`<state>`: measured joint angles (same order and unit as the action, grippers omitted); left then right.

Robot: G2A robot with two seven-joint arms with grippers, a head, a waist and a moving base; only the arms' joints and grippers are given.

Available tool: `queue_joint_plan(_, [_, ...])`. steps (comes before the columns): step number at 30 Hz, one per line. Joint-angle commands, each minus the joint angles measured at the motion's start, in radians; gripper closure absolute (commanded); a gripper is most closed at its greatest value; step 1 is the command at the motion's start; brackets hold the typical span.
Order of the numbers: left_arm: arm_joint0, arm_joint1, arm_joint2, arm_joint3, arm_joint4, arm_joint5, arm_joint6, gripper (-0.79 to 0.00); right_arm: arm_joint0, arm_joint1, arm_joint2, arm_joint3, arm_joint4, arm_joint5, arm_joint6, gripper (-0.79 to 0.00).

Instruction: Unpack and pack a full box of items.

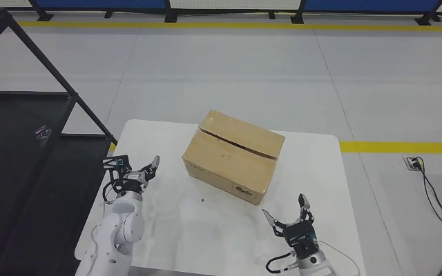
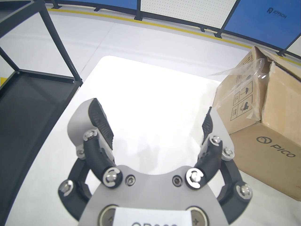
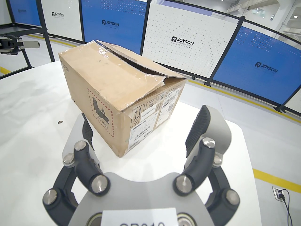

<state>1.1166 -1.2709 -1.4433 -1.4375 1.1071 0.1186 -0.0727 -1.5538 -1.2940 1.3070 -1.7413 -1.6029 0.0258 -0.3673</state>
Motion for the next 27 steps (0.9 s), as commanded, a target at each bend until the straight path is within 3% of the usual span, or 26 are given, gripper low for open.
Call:
queue_joint_plan(1, [-0.041,0.0,0.005,0.047,0.009,-0.031,-0.017,-0.785,0.006,-0.001,-0.003,-0.003,0.018,-0.011,-0.001,-0.785])
queue_joint_plan(8, [-0.209,-0.005,0.069,0.264,0.064,-0.179,0.005,-0.785,0.038,-0.001,-0.012,0.002,0.014,-0.065,-0.048,-0.785])
queue_joint_plan(14, [-0.315,-0.015,0.126,0.419,0.107,-0.244,0.064,-0.785,0.013,0.004,0.008,0.012,0.015,-0.087,-0.094,-0.785])
queue_joint_plan(27, [-0.4,-0.039,0.206,0.556,0.109,-0.333,0.139,-0.785,-0.011,0.011,0.048,0.036,0.066,-0.136,-0.131,-0.785])
